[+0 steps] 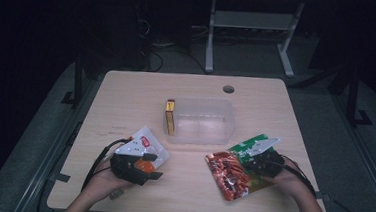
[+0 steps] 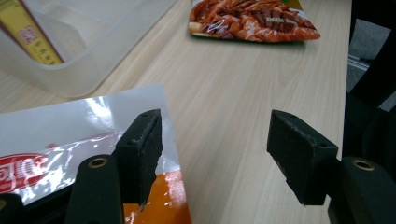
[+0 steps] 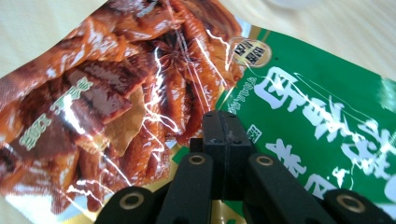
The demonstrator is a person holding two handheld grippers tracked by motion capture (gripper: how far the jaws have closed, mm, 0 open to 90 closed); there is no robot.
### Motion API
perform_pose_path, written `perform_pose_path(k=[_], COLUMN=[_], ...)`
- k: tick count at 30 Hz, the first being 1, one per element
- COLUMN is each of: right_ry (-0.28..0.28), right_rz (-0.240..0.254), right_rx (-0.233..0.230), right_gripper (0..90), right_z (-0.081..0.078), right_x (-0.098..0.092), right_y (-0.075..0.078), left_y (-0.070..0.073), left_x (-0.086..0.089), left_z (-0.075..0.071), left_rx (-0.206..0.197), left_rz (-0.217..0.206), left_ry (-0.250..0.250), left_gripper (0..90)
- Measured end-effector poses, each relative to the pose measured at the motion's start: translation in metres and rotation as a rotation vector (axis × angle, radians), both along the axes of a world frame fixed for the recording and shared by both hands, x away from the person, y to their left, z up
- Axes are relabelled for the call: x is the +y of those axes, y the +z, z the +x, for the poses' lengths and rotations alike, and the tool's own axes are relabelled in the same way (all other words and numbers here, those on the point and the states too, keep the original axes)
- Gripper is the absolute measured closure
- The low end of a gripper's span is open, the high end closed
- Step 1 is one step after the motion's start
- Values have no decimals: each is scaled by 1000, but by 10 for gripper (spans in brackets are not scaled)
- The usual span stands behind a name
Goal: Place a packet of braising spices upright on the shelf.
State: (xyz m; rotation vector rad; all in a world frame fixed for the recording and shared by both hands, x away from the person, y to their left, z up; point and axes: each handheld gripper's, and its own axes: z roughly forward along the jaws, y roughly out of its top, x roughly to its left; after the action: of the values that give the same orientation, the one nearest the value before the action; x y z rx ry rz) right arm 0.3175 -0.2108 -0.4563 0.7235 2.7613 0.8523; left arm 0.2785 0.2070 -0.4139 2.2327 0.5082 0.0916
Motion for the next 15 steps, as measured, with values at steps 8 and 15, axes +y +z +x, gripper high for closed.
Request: perform_pose_path(k=[8,15], right_ry=[120,221], right_rz=[-1,-1], right_rx=[-9,-21], right_gripper=[900,900], right_z=[-10,-22], right_x=[36,74], right_y=[0,0], left_y=[-1,-2], left_x=[-6,-12], left_z=[-2,-2], left_rx=[6,8], left_rz=[4,11], left_ry=[-19,-31], left_gripper=[351,340])
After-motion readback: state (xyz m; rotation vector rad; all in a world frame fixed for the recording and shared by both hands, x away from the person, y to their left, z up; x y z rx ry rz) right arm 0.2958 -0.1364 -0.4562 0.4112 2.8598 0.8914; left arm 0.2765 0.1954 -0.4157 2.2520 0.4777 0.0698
